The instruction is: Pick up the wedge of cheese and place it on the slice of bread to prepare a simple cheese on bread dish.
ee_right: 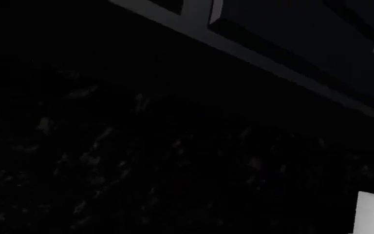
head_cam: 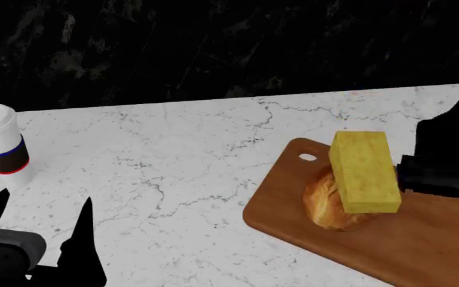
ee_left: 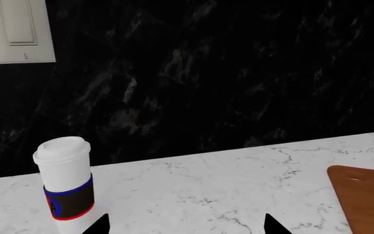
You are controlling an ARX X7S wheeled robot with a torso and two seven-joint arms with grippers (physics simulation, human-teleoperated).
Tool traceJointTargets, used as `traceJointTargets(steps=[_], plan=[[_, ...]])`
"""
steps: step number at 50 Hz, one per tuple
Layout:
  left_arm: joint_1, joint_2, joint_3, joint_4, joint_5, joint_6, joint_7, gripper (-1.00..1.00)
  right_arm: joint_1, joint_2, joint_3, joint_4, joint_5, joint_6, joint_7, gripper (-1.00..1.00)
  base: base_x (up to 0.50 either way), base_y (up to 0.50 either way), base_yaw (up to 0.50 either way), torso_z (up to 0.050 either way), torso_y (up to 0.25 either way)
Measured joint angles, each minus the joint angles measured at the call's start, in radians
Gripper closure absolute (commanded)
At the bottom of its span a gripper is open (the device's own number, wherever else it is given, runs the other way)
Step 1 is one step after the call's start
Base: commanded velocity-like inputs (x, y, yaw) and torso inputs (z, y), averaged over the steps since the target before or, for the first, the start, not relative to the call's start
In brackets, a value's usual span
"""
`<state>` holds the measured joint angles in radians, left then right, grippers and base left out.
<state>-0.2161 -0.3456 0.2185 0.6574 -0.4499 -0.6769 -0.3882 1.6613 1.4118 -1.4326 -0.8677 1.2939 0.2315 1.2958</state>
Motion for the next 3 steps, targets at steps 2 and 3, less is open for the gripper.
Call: traceJointTargets(steps=[2, 3], plan=[[0.000, 0.000, 0.000, 0.000, -0.001, 0.000, 0.000, -1.00, -0.026, 0.009, -0.012, -0.022, -0.035, -0.043, 0.004, -1.00, 0.02, 0.00, -0.01, 0.000, 0.000], [0.000, 0.000, 0.000, 0.000, -0.001, 0.001, 0.000, -1.00, -0.040, 0.013, -0.019, -0.032, -0.053, -0.062, 0.007, -1.00, 0.02, 0.00, -0.01, 0.000, 0.000]])
